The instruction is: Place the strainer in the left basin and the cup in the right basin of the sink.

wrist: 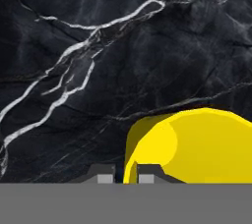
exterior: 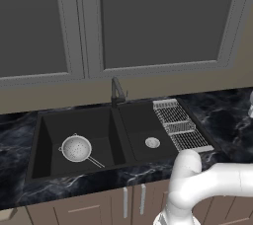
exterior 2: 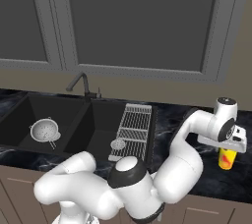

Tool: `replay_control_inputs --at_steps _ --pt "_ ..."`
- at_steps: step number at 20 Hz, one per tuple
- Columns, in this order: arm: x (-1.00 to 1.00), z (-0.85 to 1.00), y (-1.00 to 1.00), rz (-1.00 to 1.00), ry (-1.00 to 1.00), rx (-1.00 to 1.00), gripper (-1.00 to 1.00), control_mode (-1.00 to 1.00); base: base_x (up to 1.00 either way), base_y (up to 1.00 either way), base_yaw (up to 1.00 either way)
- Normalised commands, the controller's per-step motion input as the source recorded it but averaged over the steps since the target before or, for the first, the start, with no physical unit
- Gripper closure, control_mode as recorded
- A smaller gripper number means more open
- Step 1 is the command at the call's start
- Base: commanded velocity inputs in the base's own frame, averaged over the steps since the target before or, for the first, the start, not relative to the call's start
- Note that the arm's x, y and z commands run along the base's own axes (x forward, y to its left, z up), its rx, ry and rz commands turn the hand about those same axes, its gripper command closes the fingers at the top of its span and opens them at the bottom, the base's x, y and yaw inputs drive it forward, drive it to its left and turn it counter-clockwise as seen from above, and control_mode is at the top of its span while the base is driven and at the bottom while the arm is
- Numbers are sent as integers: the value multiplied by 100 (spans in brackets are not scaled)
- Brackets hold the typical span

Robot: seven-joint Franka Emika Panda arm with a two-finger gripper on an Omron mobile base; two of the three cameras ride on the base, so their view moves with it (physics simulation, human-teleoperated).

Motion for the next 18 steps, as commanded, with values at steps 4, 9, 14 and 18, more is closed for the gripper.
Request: replay_control_inputs --at_steps 4,9,14,18 --pt "0 0 0 0 0 0 100 -100 0 0 0" --pt "-6 39 0 0 0 0 100 -100 0 0 0" --pt "-4 60 0 0 -1 0 100 -100 0 0 0" --pt "-28 63 26 0 0 0 100 -100 0 0 0"
